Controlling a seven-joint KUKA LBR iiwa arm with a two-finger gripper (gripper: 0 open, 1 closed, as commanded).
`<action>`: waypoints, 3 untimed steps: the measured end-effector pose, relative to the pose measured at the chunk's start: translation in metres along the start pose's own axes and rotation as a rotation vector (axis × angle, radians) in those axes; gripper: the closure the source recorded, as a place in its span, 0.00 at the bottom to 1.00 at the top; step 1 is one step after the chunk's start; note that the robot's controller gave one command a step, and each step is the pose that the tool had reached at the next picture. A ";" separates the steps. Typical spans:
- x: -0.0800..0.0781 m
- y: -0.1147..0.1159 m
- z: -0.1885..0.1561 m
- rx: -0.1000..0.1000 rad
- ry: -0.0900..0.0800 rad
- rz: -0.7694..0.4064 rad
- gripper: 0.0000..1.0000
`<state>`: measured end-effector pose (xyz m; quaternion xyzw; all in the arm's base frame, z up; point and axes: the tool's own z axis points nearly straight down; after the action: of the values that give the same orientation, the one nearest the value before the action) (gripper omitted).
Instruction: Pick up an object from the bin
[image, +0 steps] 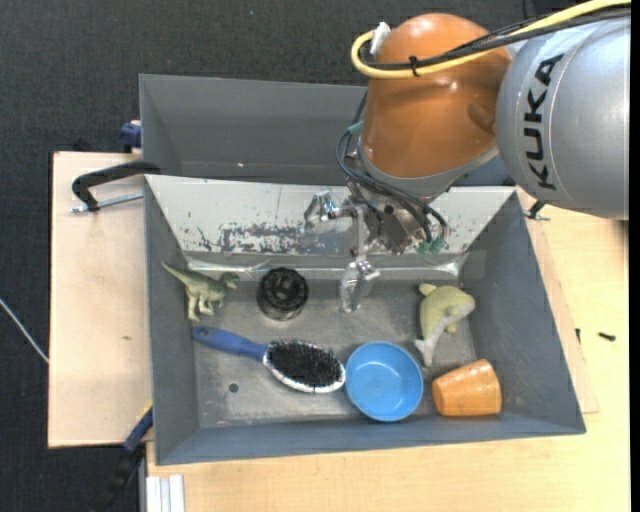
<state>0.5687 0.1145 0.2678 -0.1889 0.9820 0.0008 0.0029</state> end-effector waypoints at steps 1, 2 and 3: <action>0.029 0.034 0.130 -0.003 0.013 0.051 0.00; 0.034 0.048 0.197 -0.001 0.003 0.182 0.00; 0.031 0.047 0.194 -0.002 -0.006 0.185 1.00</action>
Offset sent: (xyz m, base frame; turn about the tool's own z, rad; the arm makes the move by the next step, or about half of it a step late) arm -0.0370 0.0197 -0.1257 0.0528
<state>0.5233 0.1474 0.0741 -0.0976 0.9952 0.0025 0.0055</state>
